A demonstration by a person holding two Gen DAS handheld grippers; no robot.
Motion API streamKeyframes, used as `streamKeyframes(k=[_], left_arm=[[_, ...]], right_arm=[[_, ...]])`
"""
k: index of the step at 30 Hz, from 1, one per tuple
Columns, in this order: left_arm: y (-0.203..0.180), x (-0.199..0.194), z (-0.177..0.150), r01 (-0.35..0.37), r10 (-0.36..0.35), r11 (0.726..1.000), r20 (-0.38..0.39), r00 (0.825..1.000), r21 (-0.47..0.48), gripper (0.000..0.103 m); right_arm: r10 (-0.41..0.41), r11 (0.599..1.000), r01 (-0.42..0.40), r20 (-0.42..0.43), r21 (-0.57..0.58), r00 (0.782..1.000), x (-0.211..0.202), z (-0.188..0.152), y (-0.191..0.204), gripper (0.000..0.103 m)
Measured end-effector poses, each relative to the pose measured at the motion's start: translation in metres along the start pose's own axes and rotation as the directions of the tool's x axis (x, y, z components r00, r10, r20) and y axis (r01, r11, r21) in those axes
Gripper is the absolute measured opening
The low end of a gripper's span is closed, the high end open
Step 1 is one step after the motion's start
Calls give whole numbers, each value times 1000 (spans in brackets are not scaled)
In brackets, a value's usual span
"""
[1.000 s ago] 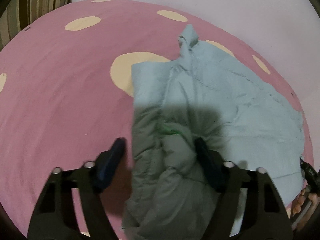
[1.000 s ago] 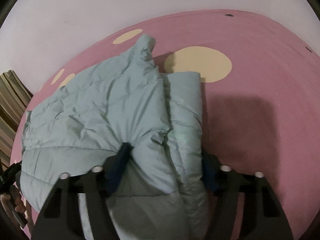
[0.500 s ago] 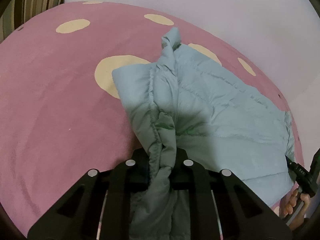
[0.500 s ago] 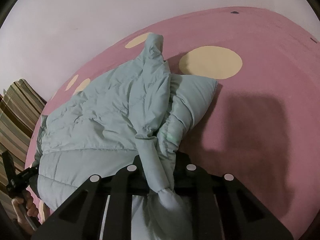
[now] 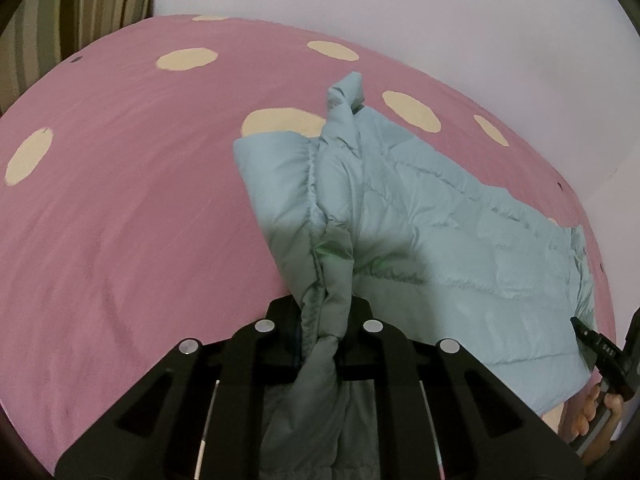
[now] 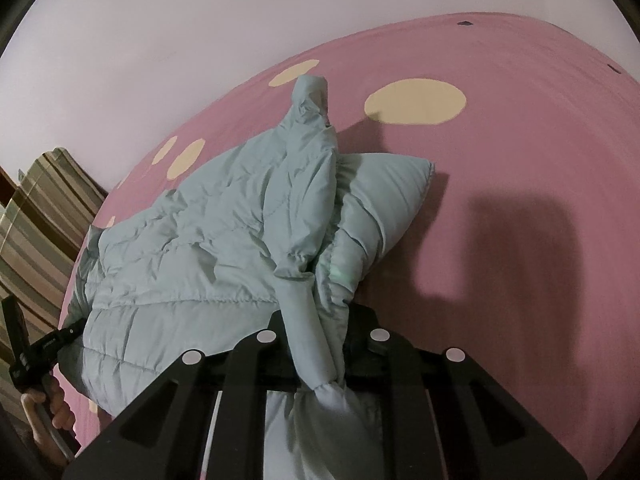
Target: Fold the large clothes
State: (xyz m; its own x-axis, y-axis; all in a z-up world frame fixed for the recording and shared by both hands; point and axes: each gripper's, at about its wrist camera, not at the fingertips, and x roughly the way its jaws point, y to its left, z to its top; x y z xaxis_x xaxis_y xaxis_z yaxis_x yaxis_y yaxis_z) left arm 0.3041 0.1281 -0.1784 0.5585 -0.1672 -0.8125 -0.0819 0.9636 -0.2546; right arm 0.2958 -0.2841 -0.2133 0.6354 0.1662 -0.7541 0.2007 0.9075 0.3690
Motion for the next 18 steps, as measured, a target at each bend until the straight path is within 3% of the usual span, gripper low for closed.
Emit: streamKeyframes(k=[18], left_arm=[[42, -82, -102, -15, 14, 998, -14, 1000, -53, 11]], right_arm=[[39, 999, -40, -27, -12, 999, -5, -9, 1, 13]])
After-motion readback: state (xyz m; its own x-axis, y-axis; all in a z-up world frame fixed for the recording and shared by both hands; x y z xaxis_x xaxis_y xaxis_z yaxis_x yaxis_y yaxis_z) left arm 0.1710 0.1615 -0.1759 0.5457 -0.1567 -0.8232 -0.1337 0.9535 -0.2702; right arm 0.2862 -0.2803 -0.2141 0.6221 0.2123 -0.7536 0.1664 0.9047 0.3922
